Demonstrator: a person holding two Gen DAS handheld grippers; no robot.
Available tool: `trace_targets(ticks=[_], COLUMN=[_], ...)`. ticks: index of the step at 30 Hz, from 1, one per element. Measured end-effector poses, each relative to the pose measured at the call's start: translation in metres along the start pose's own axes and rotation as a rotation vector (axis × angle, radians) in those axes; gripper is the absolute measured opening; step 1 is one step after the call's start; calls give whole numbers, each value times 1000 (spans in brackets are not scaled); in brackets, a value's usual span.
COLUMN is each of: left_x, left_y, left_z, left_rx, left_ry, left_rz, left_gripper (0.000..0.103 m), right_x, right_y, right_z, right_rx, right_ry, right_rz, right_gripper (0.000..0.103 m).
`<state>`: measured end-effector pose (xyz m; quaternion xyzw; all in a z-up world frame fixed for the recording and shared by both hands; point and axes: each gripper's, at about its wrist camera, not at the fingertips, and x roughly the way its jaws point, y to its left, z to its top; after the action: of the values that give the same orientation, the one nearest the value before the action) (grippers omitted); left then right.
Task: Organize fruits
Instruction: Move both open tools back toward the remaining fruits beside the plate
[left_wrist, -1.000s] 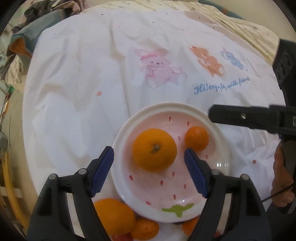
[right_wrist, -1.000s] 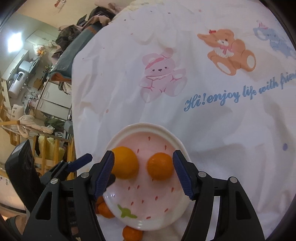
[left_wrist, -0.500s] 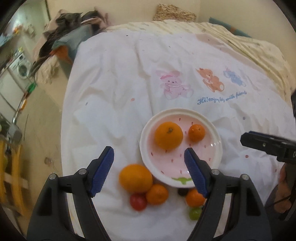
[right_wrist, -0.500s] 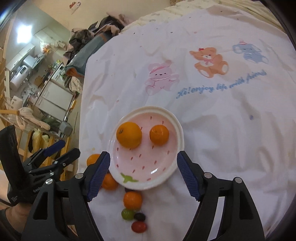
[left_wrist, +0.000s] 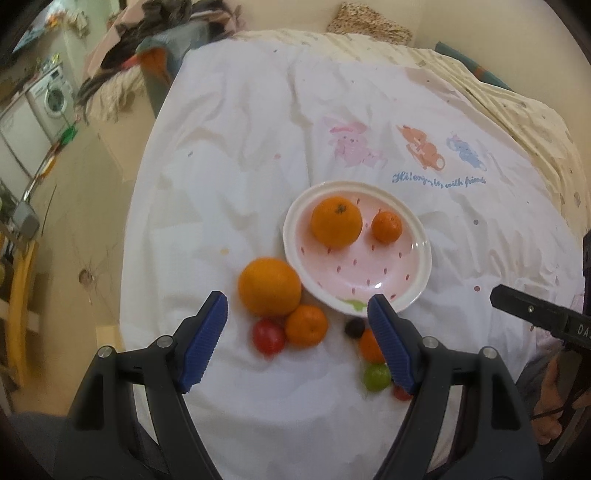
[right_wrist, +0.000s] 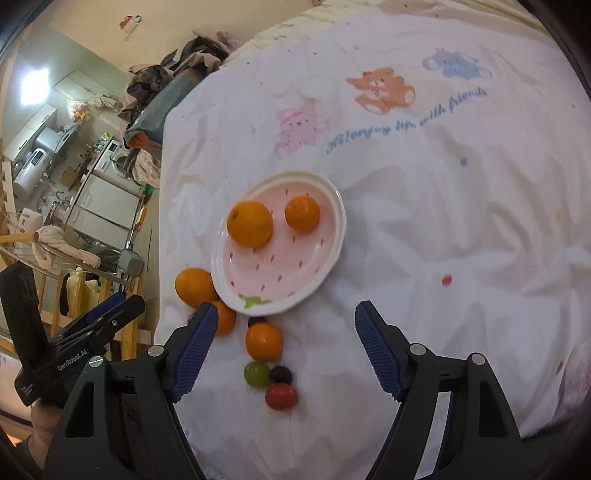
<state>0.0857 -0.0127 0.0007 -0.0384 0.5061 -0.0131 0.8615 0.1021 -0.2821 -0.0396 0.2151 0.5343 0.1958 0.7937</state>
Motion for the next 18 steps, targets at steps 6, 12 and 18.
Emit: trace_targets(ticks=[6,12,18], left_x=[8,13,18], left_y=[16,35,47], left_z=[-6,-3,1], left_rx=[-58,-126,-176], left_ry=[13,18,17], left_rz=[24,46,71], left_gripper=[75,75,75], right_x=[14,42,74], right_y=[-6,-9,9], right_z=[-11,-18,-35], right_rx=[52,101,-3], right_ry=[63,159,320], right_rz=[12,14,0], right_gripper=[79,79,79])
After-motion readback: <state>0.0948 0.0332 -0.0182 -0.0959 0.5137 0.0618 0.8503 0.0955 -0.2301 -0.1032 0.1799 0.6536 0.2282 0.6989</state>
